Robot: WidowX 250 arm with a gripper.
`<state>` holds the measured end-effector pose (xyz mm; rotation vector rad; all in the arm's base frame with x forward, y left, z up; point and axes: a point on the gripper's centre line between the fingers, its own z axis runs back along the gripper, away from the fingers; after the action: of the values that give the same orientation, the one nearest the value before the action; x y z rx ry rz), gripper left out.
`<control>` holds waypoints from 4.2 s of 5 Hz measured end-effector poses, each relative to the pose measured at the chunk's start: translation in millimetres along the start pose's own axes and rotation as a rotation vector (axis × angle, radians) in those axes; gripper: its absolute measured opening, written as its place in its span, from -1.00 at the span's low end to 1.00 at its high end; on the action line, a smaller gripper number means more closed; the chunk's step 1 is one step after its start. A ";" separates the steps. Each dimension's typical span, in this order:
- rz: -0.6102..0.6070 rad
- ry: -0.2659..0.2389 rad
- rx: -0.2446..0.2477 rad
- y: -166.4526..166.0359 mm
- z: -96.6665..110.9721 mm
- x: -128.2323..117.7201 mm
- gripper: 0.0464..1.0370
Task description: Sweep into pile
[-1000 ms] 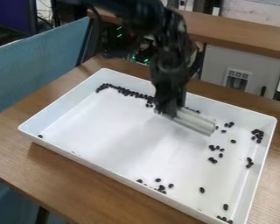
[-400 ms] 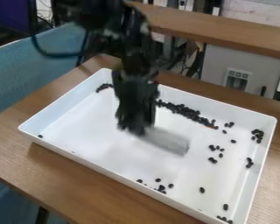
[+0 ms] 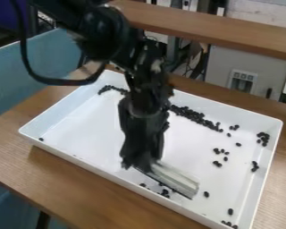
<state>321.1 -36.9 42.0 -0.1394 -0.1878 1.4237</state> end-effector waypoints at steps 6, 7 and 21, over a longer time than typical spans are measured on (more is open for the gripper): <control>-0.061 -0.045 0.030 -16.1 -21.6 -3.6 -0.35; -0.092 -0.067 -0.012 -44.3 -22.0 0.2 -0.35; -0.166 0.002 -0.153 -32.0 -3.3 104.7 0.90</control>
<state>367.0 62.2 50.2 -0.2448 -0.3001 1.2435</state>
